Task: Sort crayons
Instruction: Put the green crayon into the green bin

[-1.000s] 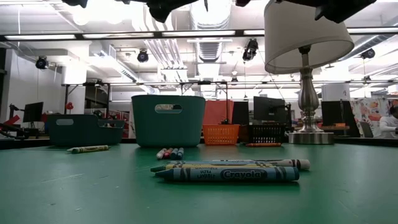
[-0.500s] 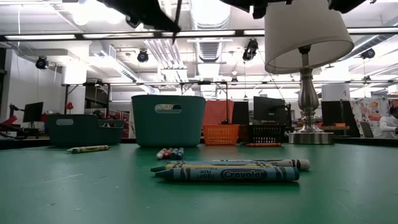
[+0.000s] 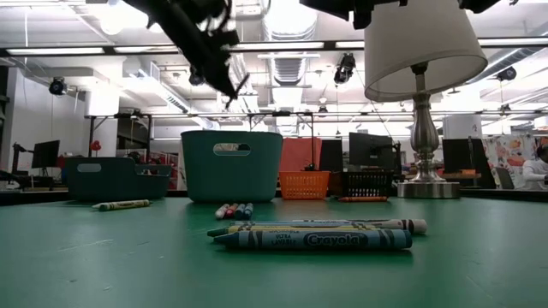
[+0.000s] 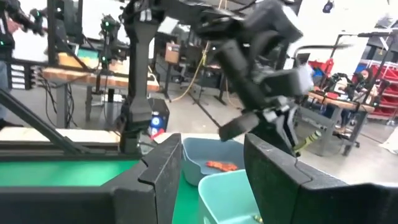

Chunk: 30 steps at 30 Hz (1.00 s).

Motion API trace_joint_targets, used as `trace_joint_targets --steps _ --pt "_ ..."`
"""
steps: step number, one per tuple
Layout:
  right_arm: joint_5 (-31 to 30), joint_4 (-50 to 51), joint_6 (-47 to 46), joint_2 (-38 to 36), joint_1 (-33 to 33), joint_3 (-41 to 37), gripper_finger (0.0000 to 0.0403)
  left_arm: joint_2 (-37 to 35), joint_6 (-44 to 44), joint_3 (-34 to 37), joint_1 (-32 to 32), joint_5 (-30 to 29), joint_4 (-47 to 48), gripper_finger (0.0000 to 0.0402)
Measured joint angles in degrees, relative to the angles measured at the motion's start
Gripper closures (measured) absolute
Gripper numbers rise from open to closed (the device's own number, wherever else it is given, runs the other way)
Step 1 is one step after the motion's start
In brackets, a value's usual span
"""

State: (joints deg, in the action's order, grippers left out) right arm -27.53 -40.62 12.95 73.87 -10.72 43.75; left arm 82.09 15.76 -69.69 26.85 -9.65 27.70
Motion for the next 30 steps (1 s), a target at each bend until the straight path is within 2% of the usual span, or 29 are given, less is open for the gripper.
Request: trace_joint_targets --steps 6,13,17,24,30 --pt "-1.2 1.17 0.04 0.0 0.17 0.0 0.0239 9.37 3.16 -8.19 4.27 0.17 8.8 0.0402" --pt "-1.18 1.55 0.35 0.0 0.26 0.0 0.0239 18.59 7.15 -13.81 4.96 -0.05 16.64 0.0402" --pt "-1.18 2.21 0.34 0.0 0.26 0.0 0.0239 21.9 7.93 -14.7 5.11 -0.22 17.15 0.0402" --pt "-1.18 3.96 -0.58 0.0 0.26 0.0 0.0239 23.35 9.06 -13.72 5.89 -0.25 16.96 0.0402" --pt "-1.16 4.04 -1.0 0.0 0.26 0.0 0.0239 25.94 6.98 -13.09 6.2 0.11 17.68 0.04"
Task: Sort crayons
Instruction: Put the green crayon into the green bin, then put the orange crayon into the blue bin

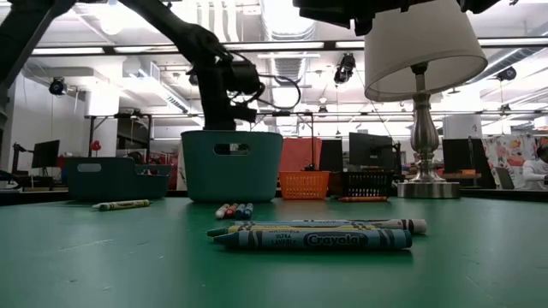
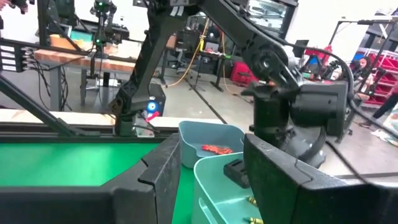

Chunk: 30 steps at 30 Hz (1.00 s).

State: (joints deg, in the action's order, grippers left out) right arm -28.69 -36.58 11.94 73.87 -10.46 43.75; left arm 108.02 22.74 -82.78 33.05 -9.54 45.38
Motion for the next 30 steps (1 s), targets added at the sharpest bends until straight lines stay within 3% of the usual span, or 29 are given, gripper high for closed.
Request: trace_joint_targets --steps 16,24,30 --pt "0.02 0.56 -0.79 0.0 0.0 0.0 0.0239 2.89 -2.57 0.07 -0.04 -0.44 -1.66 0.0337" --pt "0.0 1.6 -4.86 0.0 0.0 0.0 0.0239 -2.19 -9.8 0.07 -1.53 -0.36 -1.73 0.0335" --pt "-0.01 2.14 -8.37 0.0 0.0 0.0 0.0239 -8.85 -13.03 0.09 -6.16 -0.3 -2.14 0.0335"
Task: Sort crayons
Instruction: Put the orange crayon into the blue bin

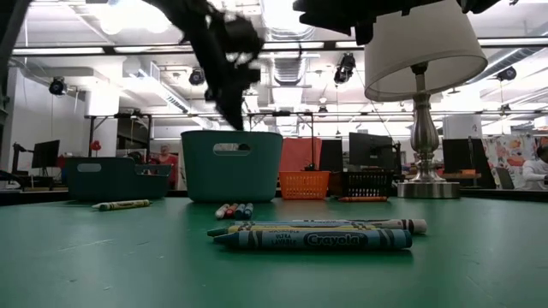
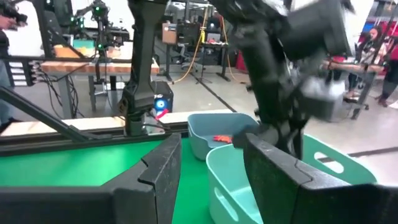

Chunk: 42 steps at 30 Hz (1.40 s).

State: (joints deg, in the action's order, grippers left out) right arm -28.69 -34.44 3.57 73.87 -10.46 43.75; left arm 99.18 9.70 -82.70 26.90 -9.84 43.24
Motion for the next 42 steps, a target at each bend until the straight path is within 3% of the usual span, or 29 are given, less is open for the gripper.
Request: trace_joint_targets --steps 8,15,18,25,32,37,42 --pt "-0.98 0.98 -3.34 -0.27 0.0 0.0 0.0239 -9.42 -2.73 1.6 -9.56 -0.01 -4.47 0.0335" --pt "-2.47 2.27 -4.35 -0.35 0.0 0.03 0.0239 -20.41 -6.34 13.06 -17.18 -0.08 -16.52 0.0335" --pt "-3.25 8.91 -6.36 -0.35 0.29 1.53 0.0239 -25.37 -9.26 19.13 -20.08 -0.16 -22.11 0.0335" --pt "-3.51 34.74 -17.9 0.65 2.42 7.54 0.0239 -36.65 -13.2 34.05 -25.73 -0.27 -39.41 0.0335" --pt "-1.91 49.32 -30.15 2.63 2.6 8.77 0.024 -43.44 -16.25 48.1 -28.6 -0.3 -64.26 0.0335" --pt "3.17 59.14 -40.54 4.16 2.91 8.72 0.0251 -47.03 -16.3 52.37 -28.74 -0.3 -68.67 0.0335" --pt "5.1 65.3 -39.72 4.68 3.08 8.81 0.0267 -48.08 -15.22 52.51 -28.74 -0.27 -68.6 0.0335"
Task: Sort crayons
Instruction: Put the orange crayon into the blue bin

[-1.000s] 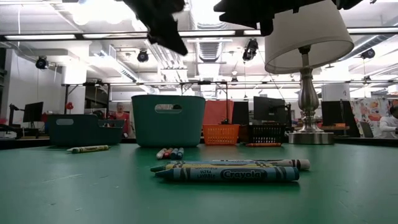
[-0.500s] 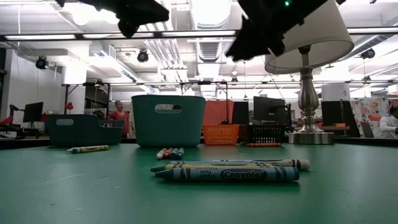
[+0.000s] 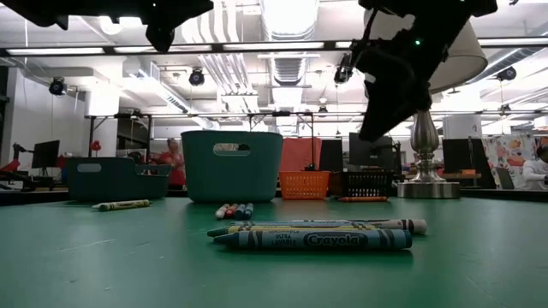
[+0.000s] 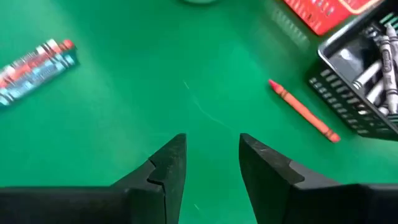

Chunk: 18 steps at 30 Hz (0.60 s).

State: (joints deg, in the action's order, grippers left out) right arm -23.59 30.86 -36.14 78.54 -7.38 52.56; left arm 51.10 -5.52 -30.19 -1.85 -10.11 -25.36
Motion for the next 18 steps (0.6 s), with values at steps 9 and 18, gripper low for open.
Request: trace_joint_targets --steps 9,18 --pt "-0.39 -5.09 -1.52 1.33 4.29 0.42 0.0297 -0.25 2.88 -0.05 0.02 0.0 0.02 0.0335" --pt "0.47 -7.5 -3.47 8.42 8.33 4.7 0.0353 -0.65 5.48 -0.07 0.09 -0.02 0.15 0.0335"
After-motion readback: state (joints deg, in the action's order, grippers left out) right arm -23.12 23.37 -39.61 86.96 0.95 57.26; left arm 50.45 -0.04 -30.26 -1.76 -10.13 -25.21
